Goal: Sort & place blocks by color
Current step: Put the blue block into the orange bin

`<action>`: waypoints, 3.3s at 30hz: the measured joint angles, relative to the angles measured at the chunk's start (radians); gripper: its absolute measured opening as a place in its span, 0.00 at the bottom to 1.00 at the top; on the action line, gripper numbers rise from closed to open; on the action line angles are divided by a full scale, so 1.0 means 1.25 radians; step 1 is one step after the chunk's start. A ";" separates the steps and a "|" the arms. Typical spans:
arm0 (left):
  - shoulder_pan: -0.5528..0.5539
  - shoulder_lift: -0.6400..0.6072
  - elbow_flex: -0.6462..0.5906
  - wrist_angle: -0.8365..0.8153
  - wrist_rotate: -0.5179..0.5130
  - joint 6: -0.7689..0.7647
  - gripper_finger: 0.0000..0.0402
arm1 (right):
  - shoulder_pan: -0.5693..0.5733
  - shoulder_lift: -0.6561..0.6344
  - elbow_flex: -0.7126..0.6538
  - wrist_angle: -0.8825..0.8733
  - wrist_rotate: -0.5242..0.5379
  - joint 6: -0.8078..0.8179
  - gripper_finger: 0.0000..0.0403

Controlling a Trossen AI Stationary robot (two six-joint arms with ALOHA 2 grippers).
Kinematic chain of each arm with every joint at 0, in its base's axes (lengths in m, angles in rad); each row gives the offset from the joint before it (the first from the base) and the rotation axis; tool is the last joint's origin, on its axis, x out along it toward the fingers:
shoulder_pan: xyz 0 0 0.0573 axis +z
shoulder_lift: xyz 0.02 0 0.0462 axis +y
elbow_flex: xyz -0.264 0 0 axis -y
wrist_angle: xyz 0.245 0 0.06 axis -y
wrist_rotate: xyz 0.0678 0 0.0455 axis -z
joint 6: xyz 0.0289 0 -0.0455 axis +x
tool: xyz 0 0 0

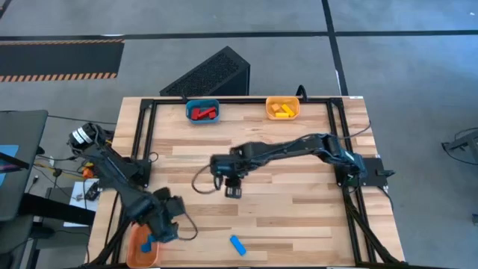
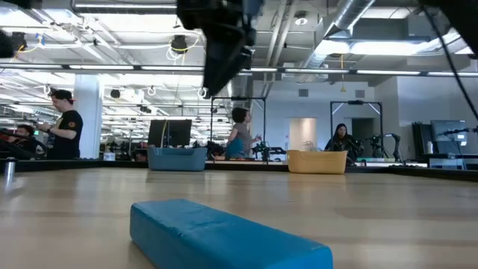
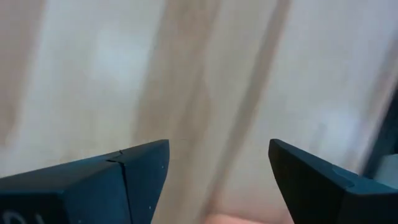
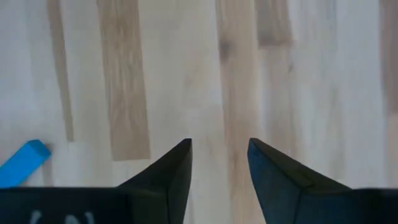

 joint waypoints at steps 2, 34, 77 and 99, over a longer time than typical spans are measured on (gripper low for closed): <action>0.034 0.000 0.000 -0.013 -0.004 0.071 0.63 | 0.020 -0.049 -0.111 0.071 0.016 0.055 0.42; 0.401 0.000 -0.081 0.174 -0.223 0.700 0.62 | 0.341 0.034 -0.180 0.267 0.006 0.909 0.34; 0.290 0.000 -0.229 0.119 -0.253 0.425 0.62 | 0.275 0.184 -0.110 0.249 -0.220 0.886 0.60; 0.194 0.000 -0.229 0.037 -0.246 0.291 0.62 | 0.252 0.217 -0.113 0.523 -0.458 0.310 0.06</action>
